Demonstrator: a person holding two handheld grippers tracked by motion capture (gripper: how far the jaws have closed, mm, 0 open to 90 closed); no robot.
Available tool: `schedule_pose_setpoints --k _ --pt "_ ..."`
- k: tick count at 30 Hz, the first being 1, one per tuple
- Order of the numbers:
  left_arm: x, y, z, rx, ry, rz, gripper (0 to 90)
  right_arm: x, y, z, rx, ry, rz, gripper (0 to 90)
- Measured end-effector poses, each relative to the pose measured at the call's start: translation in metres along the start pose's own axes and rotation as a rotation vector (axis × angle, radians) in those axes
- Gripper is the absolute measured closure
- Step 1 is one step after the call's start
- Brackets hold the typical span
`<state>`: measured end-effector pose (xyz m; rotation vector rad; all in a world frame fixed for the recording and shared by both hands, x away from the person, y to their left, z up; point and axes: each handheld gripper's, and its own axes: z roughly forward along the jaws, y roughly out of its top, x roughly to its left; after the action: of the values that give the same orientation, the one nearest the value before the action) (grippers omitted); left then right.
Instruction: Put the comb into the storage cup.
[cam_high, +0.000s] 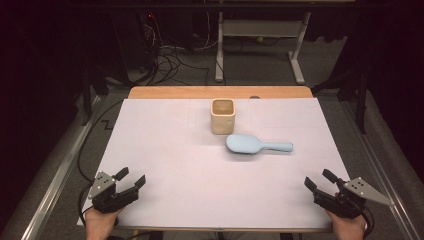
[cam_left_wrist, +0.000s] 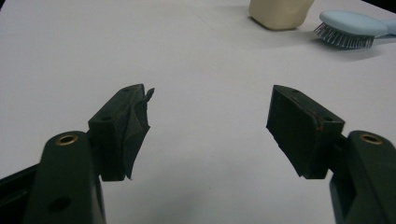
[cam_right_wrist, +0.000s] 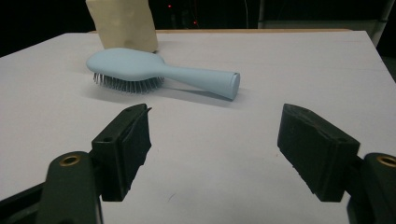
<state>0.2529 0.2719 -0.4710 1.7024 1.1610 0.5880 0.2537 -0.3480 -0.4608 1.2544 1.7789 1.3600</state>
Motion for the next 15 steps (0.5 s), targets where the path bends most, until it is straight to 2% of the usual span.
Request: schedule_pose_setpoints --k 15 --pt "-0.0003 0.0007 0.0005 -0.001 -0.009 0.001 30.0 -0.0012 -0.0002 -0.0012 0.0 -0.006 0.009 26.1"
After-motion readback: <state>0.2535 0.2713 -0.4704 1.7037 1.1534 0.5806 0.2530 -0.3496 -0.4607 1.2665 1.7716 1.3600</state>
